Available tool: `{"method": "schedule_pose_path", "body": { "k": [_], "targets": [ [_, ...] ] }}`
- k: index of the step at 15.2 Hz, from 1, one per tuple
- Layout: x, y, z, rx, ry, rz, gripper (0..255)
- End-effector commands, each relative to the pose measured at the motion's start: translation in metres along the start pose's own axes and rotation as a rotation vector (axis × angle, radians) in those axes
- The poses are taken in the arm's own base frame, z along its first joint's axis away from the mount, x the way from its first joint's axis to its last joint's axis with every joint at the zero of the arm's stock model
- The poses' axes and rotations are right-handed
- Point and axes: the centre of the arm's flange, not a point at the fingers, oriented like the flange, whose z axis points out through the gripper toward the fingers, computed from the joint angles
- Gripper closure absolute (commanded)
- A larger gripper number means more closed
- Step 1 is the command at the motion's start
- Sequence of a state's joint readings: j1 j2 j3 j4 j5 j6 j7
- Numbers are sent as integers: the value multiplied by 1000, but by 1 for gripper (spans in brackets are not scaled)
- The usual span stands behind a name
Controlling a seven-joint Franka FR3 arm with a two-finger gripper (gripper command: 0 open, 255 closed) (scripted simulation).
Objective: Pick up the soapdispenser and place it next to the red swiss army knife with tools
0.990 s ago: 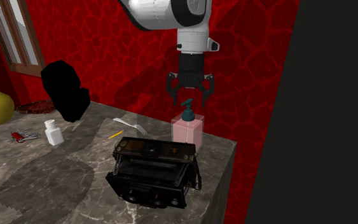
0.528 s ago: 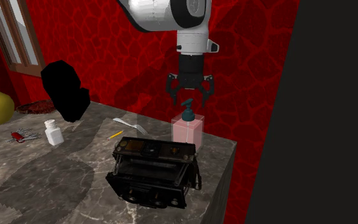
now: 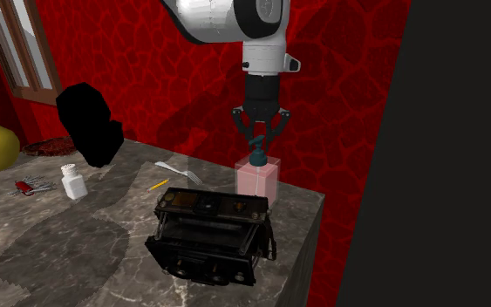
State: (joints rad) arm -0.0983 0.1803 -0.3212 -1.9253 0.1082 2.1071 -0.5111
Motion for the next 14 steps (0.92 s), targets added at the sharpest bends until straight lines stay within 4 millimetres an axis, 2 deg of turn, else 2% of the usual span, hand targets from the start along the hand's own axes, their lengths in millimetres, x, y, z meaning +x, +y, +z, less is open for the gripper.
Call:
{"method": "schedule_pose_path", "body": {
  "k": [1, 2, 14],
  "targets": [
    [0, 0, 0, 0, 0, 0, 255],
    [0, 0, 0, 0, 0, 0, 255],
    [2, -2, -63, 0, 0, 0, 255]
  ]
}}
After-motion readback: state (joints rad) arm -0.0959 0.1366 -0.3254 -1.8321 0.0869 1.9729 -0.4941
